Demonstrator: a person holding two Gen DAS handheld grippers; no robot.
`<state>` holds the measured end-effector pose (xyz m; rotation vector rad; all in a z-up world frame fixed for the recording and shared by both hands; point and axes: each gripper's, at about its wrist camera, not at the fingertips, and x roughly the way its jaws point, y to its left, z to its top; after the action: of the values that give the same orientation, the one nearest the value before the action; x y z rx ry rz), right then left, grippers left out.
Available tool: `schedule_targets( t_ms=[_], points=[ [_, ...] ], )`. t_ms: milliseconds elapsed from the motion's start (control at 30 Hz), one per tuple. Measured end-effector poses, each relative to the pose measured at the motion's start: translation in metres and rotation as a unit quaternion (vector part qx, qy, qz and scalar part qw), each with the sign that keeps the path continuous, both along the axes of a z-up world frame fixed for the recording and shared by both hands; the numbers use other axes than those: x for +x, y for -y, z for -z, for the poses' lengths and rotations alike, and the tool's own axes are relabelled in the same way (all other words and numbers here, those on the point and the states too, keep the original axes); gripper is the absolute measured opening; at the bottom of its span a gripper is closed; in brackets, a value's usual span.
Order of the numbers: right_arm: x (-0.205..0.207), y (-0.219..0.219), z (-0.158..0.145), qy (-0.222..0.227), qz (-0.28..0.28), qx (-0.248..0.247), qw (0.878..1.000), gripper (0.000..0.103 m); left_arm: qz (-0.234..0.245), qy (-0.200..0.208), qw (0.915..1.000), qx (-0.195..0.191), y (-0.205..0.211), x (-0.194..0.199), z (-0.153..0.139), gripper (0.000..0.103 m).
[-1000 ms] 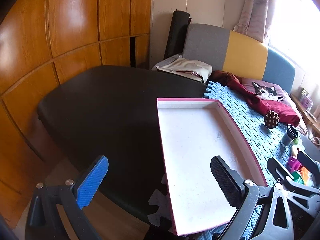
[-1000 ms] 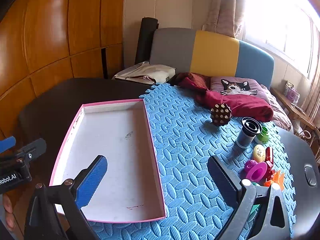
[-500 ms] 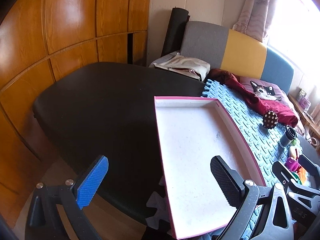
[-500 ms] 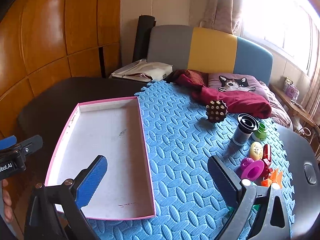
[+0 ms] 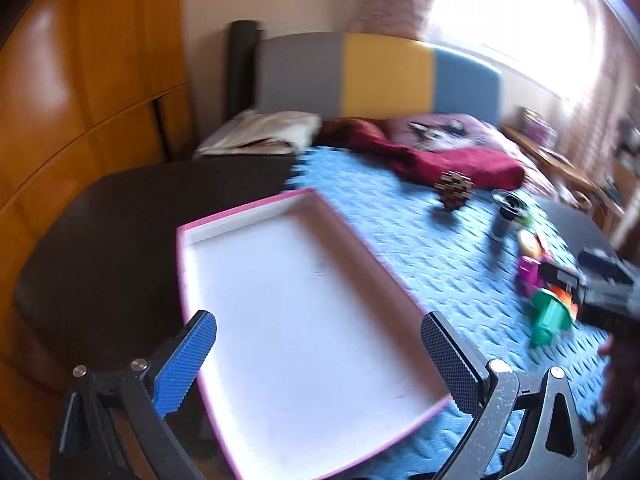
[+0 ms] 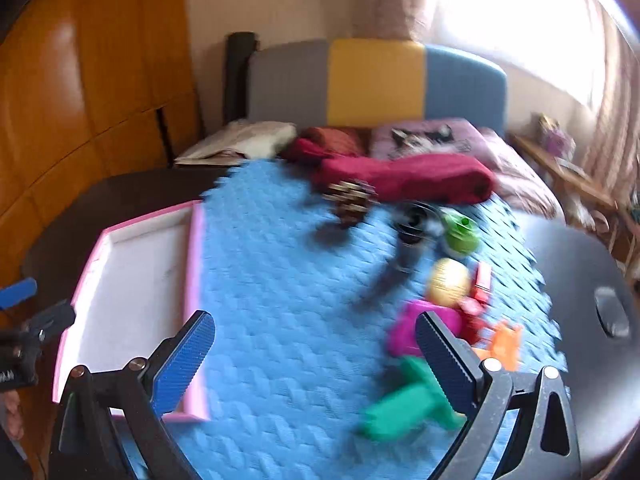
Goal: Organize rigid objects
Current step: 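Grasp the green spool toy with the left tool while the right tool grasps the orange chute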
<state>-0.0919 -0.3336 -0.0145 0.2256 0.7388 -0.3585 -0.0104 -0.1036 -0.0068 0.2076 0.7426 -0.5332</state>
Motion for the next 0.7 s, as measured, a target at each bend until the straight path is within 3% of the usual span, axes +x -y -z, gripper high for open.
schedule_targets(
  t_ms=[200, 367, 500, 567, 700],
  points=[
    [-0.046, 0.092, 0.001, -0.014, 0.114, 0.022, 0.993, 0.102, 0.105, 0.000, 0.9944, 0.010, 0.061, -0.018, 0.000, 0.102],
    [-0.077, 0.136, 0.012, -0.015, 0.172, 0.041, 0.984, 0.102, 0.183, -0.018, 0.9826, 0.022, 0.115, -0.036, 0.012, 0.089],
    [-0.090, 0.154, 0.024, 0.003, 0.183, 0.087, 0.979, 0.102, 0.246, -0.035, 0.9682, 0.032, 0.152, -0.055, 0.026, 0.081],
    [-0.093, 0.159, 0.027, 0.010, 0.187, 0.111, 0.976, 0.101, 0.273, -0.043, 0.9602, 0.042, 0.170, -0.063, 0.034, 0.071],
    [-0.097, 0.159, 0.025, 0.032, 0.183, 0.125, 0.975, 0.100, 0.298, -0.062, 0.9507, 0.059, 0.197, -0.067, 0.052, 0.065]
  ],
)
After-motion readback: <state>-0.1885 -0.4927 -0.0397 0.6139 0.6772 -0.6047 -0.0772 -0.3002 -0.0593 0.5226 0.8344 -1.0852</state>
